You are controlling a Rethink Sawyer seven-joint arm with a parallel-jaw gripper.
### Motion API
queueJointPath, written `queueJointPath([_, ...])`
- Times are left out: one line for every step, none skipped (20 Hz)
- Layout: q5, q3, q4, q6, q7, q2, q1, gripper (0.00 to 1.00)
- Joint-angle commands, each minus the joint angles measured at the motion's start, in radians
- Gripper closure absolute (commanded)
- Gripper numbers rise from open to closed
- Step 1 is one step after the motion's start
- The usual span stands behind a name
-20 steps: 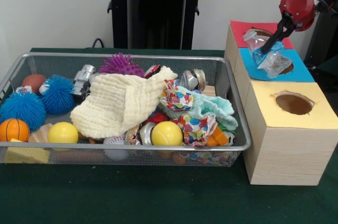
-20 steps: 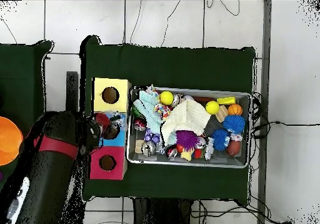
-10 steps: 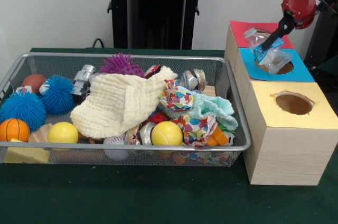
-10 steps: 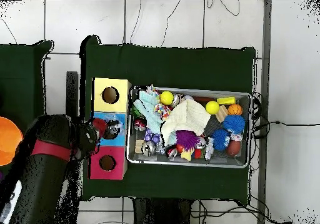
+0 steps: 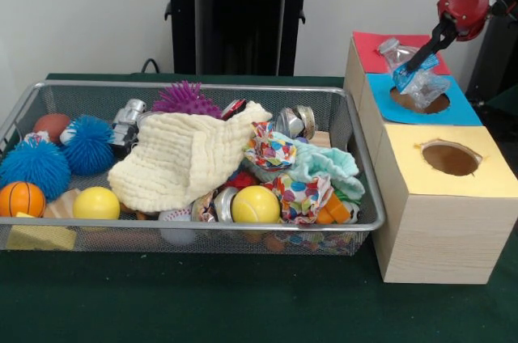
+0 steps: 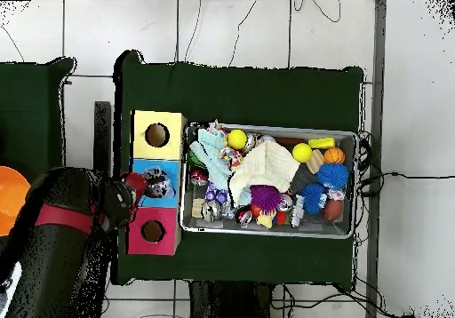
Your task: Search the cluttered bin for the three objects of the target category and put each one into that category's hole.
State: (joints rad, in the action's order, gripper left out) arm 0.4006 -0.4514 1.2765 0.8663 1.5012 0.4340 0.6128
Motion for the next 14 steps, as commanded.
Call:
queueJointPath([0.042, 0.075, 0.095, 0.098, 0.022, -0.044, -0.009, 1.00])
queueJointPath([0.045, 0.066, 0.099, 0.096, 0.032, -0.042, -0.004, 1.00])
queueJointPath([0.049, 0.060, 0.106, 0.089, 0.039, -0.038, -0.001, 1.00])
queueJointPath([0.051, 0.056, 0.110, 0.085, 0.044, -0.037, 0.001, 1.00])
queueJointPath([0.053, 0.054, 0.114, 0.080, 0.046, -0.036, 0.003, 1.00])
queueJointPath([0.055, 0.052, 0.117, 0.077, 0.048, -0.036, 0.004, 1.00])
queueJointPath([0.056, 0.050, 0.121, 0.074, 0.050, -0.035, 0.004, 1.00])
queueJointPath([0.057, 0.049, 0.125, 0.071, 0.051, -0.034, 0.005, 1.00])
queueJointPath([0.057, 0.047, 0.129, 0.070, 0.055, -0.034, 0.005, 1.00])
queueJointPath([0.056, 0.044, 0.129, 0.076, 0.062, -0.036, 0.008, 1.00])
queueJointPath([0.056, 0.037, 0.137, 0.079, 0.069, -0.032, 0.011, 1.00])
queueJointPath([0.056, 0.034, 0.143, 0.078, 0.076, -0.030, 0.012, 1.00])
queueJointPath([0.053, 0.034, 0.148, 0.072, 0.079, -0.029, 0.010, 1.00])
queueJointPath([0.052, 0.035, 0.152, 0.070, 0.077, -0.027, 0.010, 1.00])
